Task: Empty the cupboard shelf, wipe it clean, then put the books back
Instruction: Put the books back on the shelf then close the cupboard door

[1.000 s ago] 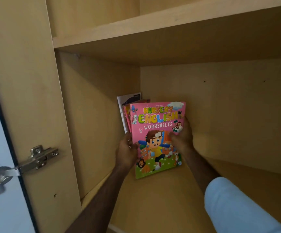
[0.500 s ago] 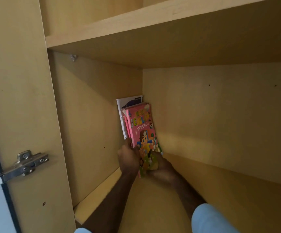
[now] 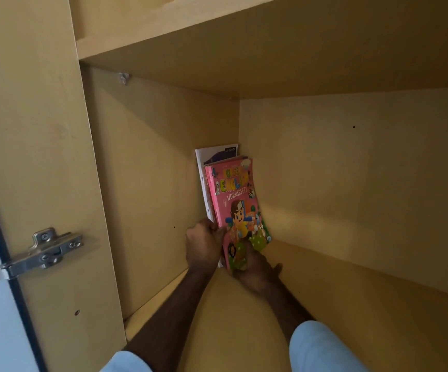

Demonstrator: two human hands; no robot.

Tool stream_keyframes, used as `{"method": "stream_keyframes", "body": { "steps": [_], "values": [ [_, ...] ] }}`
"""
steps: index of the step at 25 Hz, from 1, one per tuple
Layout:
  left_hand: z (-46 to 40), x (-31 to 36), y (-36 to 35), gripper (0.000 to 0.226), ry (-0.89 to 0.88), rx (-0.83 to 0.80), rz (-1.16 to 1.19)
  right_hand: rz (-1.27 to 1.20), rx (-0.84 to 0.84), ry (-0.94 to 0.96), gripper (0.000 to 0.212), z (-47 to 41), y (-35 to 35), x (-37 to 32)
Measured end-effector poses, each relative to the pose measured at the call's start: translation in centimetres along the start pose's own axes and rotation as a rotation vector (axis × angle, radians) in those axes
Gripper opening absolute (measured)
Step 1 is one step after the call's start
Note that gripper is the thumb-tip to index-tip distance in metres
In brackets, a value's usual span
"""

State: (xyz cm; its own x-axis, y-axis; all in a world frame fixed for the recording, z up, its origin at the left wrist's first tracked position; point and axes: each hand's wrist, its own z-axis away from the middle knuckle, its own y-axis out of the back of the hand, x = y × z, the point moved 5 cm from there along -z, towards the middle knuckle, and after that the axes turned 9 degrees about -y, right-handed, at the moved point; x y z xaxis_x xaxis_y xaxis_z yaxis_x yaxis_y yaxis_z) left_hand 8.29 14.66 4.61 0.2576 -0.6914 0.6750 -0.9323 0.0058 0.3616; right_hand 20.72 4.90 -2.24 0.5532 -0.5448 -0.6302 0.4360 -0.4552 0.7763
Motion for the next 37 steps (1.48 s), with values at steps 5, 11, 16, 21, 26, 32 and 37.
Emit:
{"method": "stream_keyframes", "body": {
  "steps": [5, 11, 16, 21, 26, 32, 37],
  "values": [
    [-0.6, 0.0, -0.4, 0.036, 0.010, -0.056, -0.007, 0.014, 0.053, 0.013, 0.090, 0.4, 0.1, -0.5],
    [0.2, -0.6, 1.6, 0.058, -0.019, -0.107, -0.202, 0.008, 0.024, 0.051, 0.102, 0.6, 0.6, -0.8],
    [1.0, -0.7, 5.2, 0.059, -0.262, -0.076, -0.388, 0.139, 0.232, 0.191, 0.080, 0.5, 3.4, -3.9],
    [1.6, 2.5, 8.8, 0.070, -0.505, -0.069, -0.521, 0.176, 0.498, 0.460, 0.067, 2.4, 5.9, -9.2],
    [2.9, 3.8, 12.8, 0.067, -0.572, -0.135, -0.651, 0.100, 0.564, 0.665, 0.067, 4.5, 4.5, -14.8],
    [7.6, 4.4, 20.4, 0.070, -0.668, -0.073, -0.685, -0.028, 0.534, 0.946, 0.062, 10.2, 1.4, -19.5],
    [16.9, 4.0, 29.5, 0.063, -0.608, 0.020, -0.614, -0.220, 0.502, 1.295, 0.059, 20.1, -2.0, -24.0]
  ]
}}
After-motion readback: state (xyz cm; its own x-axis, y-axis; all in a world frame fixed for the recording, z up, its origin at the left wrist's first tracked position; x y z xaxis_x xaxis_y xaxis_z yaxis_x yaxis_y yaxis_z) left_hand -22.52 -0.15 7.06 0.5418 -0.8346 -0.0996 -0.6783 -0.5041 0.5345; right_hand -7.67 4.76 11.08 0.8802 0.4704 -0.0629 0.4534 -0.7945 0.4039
